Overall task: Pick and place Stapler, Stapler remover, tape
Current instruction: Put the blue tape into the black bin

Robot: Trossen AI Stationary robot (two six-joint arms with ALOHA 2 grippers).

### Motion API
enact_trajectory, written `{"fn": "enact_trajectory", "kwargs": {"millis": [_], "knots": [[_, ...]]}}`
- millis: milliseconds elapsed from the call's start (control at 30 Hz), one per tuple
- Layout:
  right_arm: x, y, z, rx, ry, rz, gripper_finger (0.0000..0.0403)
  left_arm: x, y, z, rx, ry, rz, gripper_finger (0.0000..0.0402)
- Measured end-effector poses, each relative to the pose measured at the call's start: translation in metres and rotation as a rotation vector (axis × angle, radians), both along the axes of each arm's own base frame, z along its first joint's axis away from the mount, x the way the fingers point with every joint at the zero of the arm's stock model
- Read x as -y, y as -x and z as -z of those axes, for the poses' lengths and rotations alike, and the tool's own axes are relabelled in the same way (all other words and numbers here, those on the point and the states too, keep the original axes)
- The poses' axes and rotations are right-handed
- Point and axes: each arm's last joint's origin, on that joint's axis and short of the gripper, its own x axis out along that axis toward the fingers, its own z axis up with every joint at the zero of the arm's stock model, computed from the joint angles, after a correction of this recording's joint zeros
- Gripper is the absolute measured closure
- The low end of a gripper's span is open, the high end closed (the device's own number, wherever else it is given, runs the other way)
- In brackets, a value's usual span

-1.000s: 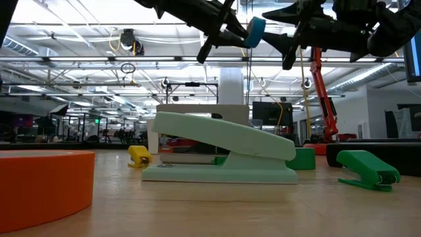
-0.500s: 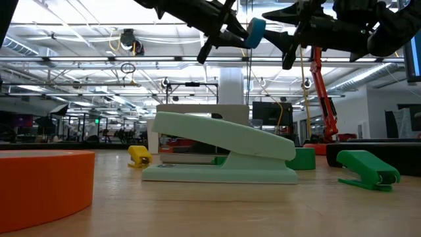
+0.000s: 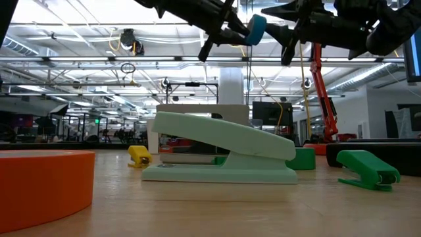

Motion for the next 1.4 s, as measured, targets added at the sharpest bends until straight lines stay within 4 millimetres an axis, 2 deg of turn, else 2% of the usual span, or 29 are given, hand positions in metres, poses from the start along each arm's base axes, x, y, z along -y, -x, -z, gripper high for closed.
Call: {"fn": "enact_trajectory", "kwargs": {"millis": [267, 500, 733, 1100, 1267, 1400], "knots": [[0.0, -0.001, -0.001, -0.007, 0.001, -0.002, 0.0303, 0.001, 0.0, 0.0, -0.003, 0.002, 0.003, 0.036], [0.0, -0.002, -0.001, -0.012, 0.01, -0.009, 0.0367, 0.002, 0.0, 0.0, -0.005, -0.002, 0.015, 0.036], [0.0, -0.002, -0.001, -0.011, 0.02, -0.005, 0.0371, 0.002, 0.0, 0.0, -0.008, -0.016, 0.02, 0.036], [0.0, -0.002, 0.0, -0.021, 0.04, 0.001, 0.0371, 0.002, 0.002, 0.005, -0.075, -0.039, 0.075, 0.0259], [0.001, -0.002, 0.0, -0.025, 0.041, 0.007, 0.0371, 0.0, 0.013, 0.004, -0.146, -0.016, 0.179, 0.0223], [0.005, -0.001, -0.001, -0.026, 0.042, 0.034, 0.0371, 0.0, 0.029, 0.005, -0.262, 0.05, 0.214, 0.0213]]}}
